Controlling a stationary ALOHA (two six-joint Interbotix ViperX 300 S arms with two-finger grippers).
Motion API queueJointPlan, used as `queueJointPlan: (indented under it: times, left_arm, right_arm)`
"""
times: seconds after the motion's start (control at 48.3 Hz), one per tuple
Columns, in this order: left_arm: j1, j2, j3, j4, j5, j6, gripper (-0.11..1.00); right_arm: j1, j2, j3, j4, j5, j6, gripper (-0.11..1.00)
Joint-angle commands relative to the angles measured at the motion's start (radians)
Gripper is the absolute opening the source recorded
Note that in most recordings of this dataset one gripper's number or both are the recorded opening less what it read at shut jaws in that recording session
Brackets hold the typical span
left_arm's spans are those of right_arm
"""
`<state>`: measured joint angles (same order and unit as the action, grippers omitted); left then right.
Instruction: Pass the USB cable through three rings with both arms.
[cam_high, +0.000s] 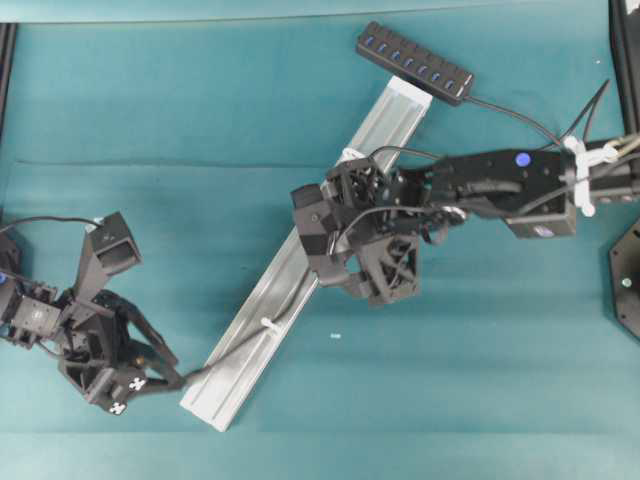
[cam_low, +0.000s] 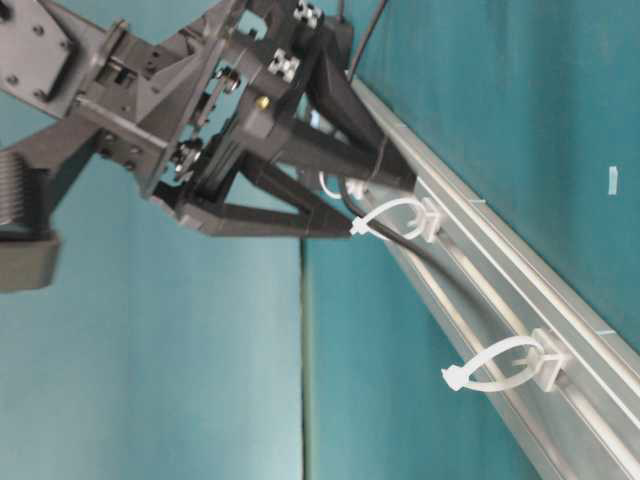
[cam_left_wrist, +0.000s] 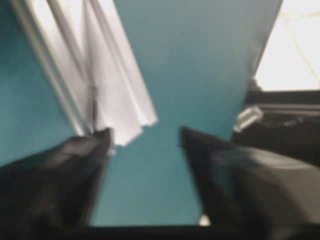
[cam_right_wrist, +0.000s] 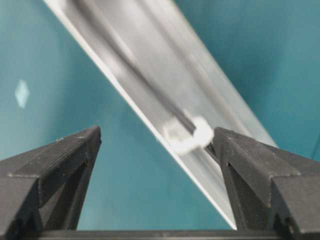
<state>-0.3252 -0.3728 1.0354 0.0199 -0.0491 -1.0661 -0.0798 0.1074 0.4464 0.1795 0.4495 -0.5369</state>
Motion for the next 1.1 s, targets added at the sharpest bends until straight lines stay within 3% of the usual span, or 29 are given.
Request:
queueJointPlan:
  times: [0.0, 0.083, 0.249, 0.476, 0.642, 0.849, 1.077]
  left_arm:
    - [-0.003, 0.000, -0.023, 0.003, -0.002, 0.003, 0.86]
    - [-0.005, -0.003, -0.028, 0.003, -0.002, 0.008, 0.97]
    - [0.009, -0.020, -0.041, 0.006, -0.006, 0.048, 0.94]
    - [0.061, -0.095, -0.078, 0.006, 0.009, 0.153, 0.94]
    - [0.098, -0.190, -0.095, 0.006, 0.037, 0.272, 0.93]
    - [0.120, -0.333, -0.077, 0.003, 0.067, 0.479, 0.93]
    - [0.150, -0.448, -0.058, 0.003, 0.107, 0.603, 0.93]
  right_arm:
    - [0.011, -0.020, 0.006, 0.003, -0.040, 0.043, 0.89]
    - [0.020, -0.046, 0.026, 0.005, -0.069, 0.086, 0.89]
    - [0.029, -0.115, 0.066, 0.005, -0.155, 0.181, 0.89]
    - [0.023, -0.241, 0.137, 0.005, -0.238, 0.281, 0.89]
    - [0.012, -0.334, 0.175, 0.005, -0.245, 0.308, 0.89]
    - [0.003, -0.469, 0.233, 0.005, -0.239, 0.324, 0.89]
    - [0.003, -0.617, 0.310, 0.005, -0.253, 0.380, 0.89]
